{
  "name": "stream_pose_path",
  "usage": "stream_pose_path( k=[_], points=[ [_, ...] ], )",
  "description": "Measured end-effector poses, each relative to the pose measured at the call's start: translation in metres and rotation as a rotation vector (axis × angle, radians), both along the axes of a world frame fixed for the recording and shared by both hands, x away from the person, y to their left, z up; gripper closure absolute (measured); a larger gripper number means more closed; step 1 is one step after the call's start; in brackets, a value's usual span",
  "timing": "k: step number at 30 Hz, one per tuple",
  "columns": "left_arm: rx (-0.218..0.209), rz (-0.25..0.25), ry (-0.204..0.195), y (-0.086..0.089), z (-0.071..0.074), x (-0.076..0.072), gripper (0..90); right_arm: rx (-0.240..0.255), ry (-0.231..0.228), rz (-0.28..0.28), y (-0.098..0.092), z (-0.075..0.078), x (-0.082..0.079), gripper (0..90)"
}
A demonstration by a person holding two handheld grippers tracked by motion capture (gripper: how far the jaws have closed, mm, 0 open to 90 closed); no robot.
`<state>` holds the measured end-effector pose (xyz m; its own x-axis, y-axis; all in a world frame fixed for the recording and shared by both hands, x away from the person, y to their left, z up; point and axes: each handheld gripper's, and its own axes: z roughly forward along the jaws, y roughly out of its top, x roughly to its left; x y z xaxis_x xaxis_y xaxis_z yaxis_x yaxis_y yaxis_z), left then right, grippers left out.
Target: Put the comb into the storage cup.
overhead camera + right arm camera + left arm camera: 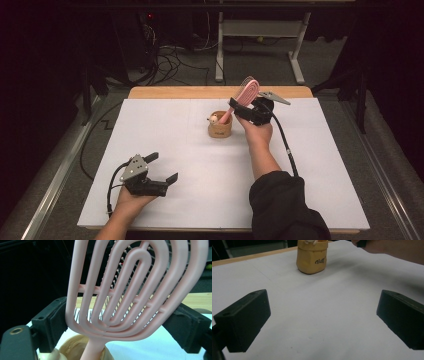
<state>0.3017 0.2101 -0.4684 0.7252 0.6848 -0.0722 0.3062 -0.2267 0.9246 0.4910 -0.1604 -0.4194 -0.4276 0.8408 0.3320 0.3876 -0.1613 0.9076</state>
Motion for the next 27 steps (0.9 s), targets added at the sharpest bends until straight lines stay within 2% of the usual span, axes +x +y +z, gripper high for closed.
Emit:
stream_pose_path(
  k=[12, 27],
  points=[
    [-0.001, 0.0, -0.002, -0.0005, 0.0004, -0.0004, 0.0, -0.009, 0.007, 0.005, -0.0015, -0.0013, -0.002, 13.2],
    [0.004, 0.002, 0.009, -0.0007, -0.0002, 0.001, 0.0, -0.063, 0.024, 0.004, -0.0064, -0.0001, -0.0034, 7.7]
  ],
)
